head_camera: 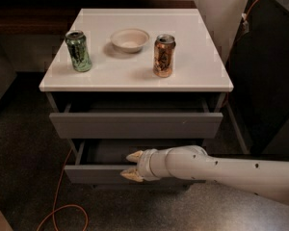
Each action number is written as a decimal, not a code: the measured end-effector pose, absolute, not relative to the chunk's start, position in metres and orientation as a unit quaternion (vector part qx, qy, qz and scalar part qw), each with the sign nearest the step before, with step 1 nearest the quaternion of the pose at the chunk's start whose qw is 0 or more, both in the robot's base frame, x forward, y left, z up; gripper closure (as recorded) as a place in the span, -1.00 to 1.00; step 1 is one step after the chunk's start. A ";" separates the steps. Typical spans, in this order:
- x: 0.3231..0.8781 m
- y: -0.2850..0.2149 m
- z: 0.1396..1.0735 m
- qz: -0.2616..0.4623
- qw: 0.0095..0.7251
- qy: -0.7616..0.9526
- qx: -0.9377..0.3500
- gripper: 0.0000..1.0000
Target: Place orange can into middle drawer
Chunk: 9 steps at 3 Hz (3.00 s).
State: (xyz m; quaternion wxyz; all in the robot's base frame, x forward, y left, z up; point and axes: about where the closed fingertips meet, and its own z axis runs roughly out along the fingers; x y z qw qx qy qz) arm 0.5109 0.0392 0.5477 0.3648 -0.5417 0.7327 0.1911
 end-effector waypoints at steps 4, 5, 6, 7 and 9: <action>0.574 0.001 0.480 0.118 0.302 0.773 -0.545 1.00; 0.587 -0.010 0.469 0.104 0.295 0.778 -0.544 1.00; 0.593 -0.014 0.455 0.099 0.288 0.782 -0.544 1.00; 0.603 -0.015 0.440 0.099 0.291 0.786 -0.536 1.00; 0.603 -0.014 0.444 0.102 0.290 0.788 -0.534 1.00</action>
Offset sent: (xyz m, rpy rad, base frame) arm 0.0567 -0.0341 -0.0629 -0.1561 0.0677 -0.0767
